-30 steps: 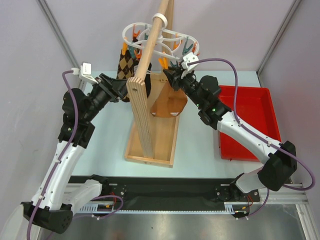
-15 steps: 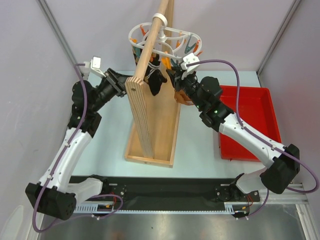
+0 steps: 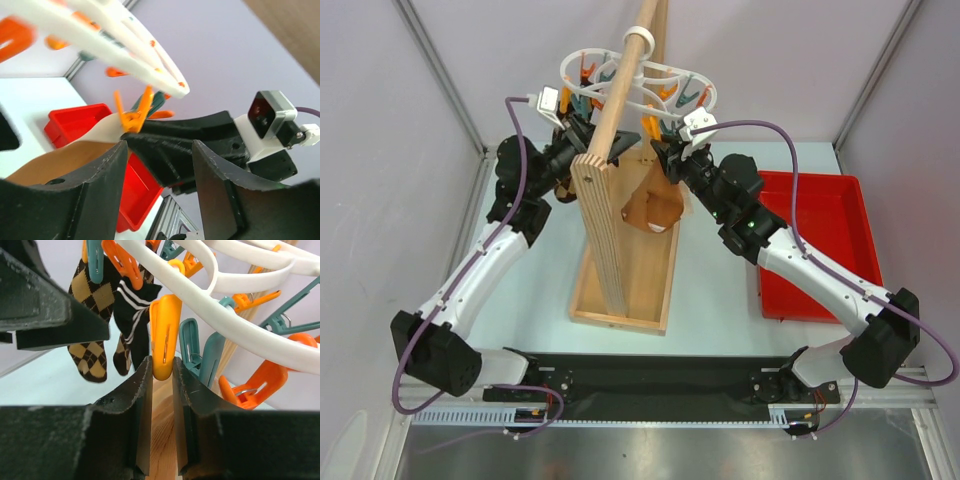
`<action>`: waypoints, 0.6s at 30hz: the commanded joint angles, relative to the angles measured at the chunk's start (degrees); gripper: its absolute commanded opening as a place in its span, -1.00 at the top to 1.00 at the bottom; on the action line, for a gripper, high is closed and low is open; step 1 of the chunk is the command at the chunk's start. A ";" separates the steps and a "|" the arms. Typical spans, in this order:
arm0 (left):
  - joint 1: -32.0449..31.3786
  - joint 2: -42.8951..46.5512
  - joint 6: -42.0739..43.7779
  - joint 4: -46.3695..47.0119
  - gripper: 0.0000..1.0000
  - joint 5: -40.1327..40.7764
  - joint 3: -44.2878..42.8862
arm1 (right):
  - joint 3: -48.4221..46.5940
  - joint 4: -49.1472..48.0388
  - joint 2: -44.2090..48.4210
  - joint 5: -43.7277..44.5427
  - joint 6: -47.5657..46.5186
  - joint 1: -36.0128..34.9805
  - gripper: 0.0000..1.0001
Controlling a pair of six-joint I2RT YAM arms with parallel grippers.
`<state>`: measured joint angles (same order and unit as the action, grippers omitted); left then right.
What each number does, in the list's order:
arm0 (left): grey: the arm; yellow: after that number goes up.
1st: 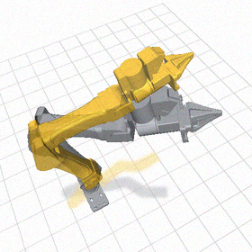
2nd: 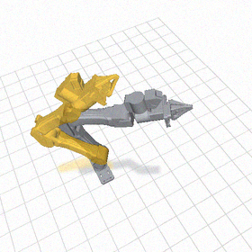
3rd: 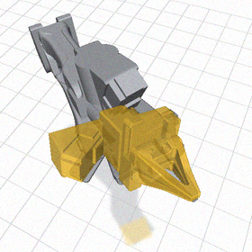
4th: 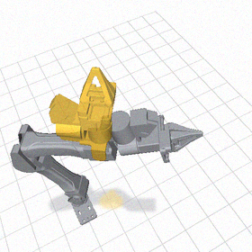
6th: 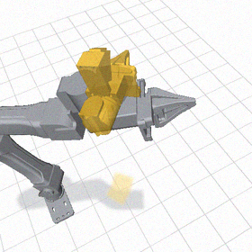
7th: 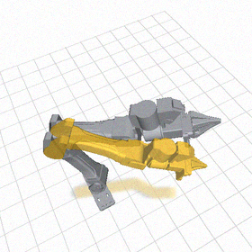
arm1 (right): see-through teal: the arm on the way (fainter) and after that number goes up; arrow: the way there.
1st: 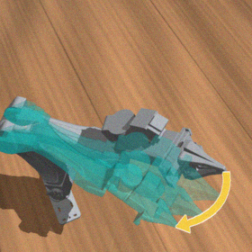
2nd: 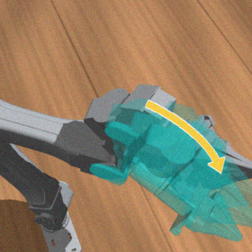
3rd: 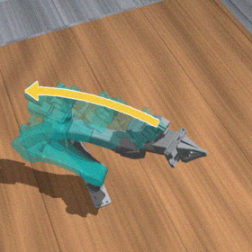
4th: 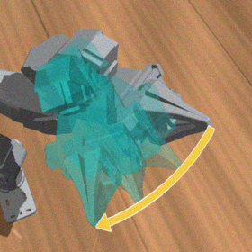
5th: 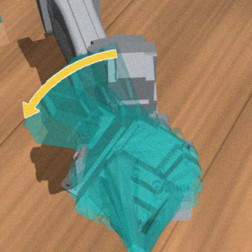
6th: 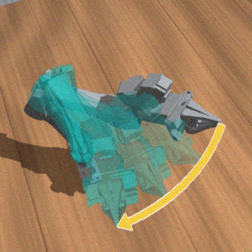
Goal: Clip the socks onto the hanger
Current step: Open the clamp at the hanger.
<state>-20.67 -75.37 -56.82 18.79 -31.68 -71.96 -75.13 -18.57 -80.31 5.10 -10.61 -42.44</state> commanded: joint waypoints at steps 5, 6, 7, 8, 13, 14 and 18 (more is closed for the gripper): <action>-2.18 -1.88 2.94 0.56 -0.21 4.96 -5.37 | -1.68 -1.12 1.91 -0.45 -0.73 -0.46 1.00; -2.45 -2.40 3.90 -0.06 -0.19 6.09 -5.81 | -1.60 -1.29 1.91 -0.45 -0.64 -0.54 1.00; -2.97 -2.58 4.25 -1.11 -0.19 6.63 -6.17 | -1.60 -1.38 2.00 -0.62 -0.64 -0.54 1.00; -3.24 -2.85 4.43 -1.55 -0.19 7.24 -6.69 | -1.60 -1.47 2.09 -0.71 -0.46 -0.63 1.00; -4.91 -4.16 5.66 -3.49 -0.20 11.20 -8.27 | -0.89 -1.91 2.88 -0.88 -0.46 -0.63 1.00; -5.08 -4.43 5.93 -3.75 -0.19 11.38 -8.54 | -0.72 -2.00 3.06 -0.97 -0.46 -0.54 1.00; -5.96 -5.31 6.02 -3.59 -0.21 13.04 -8.54 | -0.89 -1.56 3.23 -1.50 -0.81 -0.54 1.00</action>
<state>-25.80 -80.29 -52.56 15.09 -21.15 -78.24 -75.13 -18.61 -79.37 4.67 -10.61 -42.44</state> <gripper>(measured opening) 0.603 0.227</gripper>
